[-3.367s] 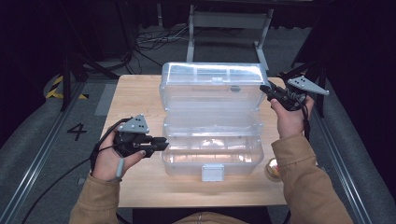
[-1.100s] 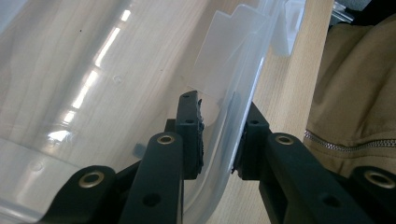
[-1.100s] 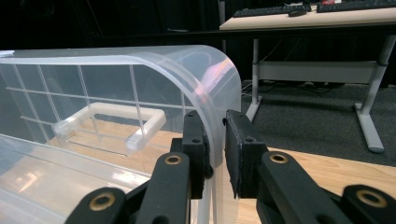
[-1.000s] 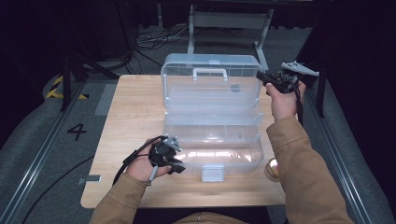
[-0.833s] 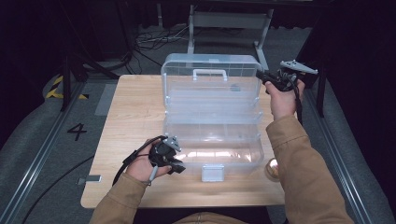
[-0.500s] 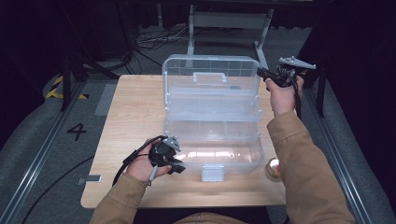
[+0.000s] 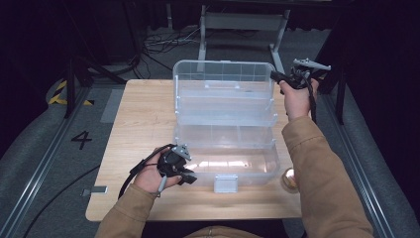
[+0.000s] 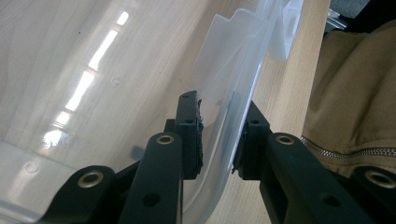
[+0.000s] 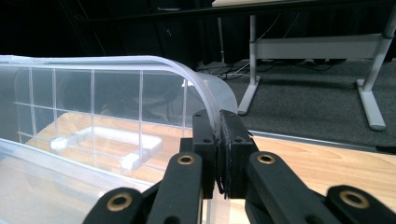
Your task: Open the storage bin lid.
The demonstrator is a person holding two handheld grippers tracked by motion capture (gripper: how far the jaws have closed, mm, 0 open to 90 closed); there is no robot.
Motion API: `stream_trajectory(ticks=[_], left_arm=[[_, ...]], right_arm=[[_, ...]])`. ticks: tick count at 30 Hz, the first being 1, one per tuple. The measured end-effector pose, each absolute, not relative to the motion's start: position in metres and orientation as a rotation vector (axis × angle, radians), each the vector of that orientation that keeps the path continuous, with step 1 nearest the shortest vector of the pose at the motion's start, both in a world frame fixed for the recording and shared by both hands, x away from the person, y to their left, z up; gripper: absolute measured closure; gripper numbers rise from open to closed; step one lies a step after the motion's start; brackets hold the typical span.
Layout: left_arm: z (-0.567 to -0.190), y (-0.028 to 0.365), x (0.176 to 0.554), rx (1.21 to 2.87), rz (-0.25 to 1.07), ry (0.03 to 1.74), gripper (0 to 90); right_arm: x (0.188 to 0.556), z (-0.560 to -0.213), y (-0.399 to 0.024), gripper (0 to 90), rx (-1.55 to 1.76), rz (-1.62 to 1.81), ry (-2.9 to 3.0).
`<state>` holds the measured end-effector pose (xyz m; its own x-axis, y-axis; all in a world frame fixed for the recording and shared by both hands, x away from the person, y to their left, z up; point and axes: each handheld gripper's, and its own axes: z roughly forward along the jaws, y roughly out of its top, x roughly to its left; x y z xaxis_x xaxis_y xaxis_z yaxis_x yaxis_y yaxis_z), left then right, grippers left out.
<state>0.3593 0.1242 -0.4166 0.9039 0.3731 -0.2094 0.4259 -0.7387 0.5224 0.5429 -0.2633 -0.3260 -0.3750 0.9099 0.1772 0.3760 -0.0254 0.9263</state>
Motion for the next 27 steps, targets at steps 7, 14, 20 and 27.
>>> stream_trajectory(ticks=[7, 14, 20, 27], left_arm=[[-0.417, 0.124, 0.359, 2.482, -0.12, 0.574, 75.3], [-0.417, 0.124, 0.359, 2.482, -0.122, 0.579, 75.2], [-0.417, 0.124, 0.359, 2.475, -0.123, 0.587, 75.0], [-0.417, 0.124, 0.358, 2.473, -0.123, 0.596, 74.7]], right_arm=[[0.549, -0.327, -0.263, 86.6, 1.356, 1.39, 1.774], [0.555, -0.33, -0.263, 86.5, 1.378, 1.389, 1.782], [0.562, -0.335, -0.263, 86.5, 1.397, 1.395, 1.784], [0.568, -0.339, -0.263, 86.3, 1.413, 1.395, 1.786]])
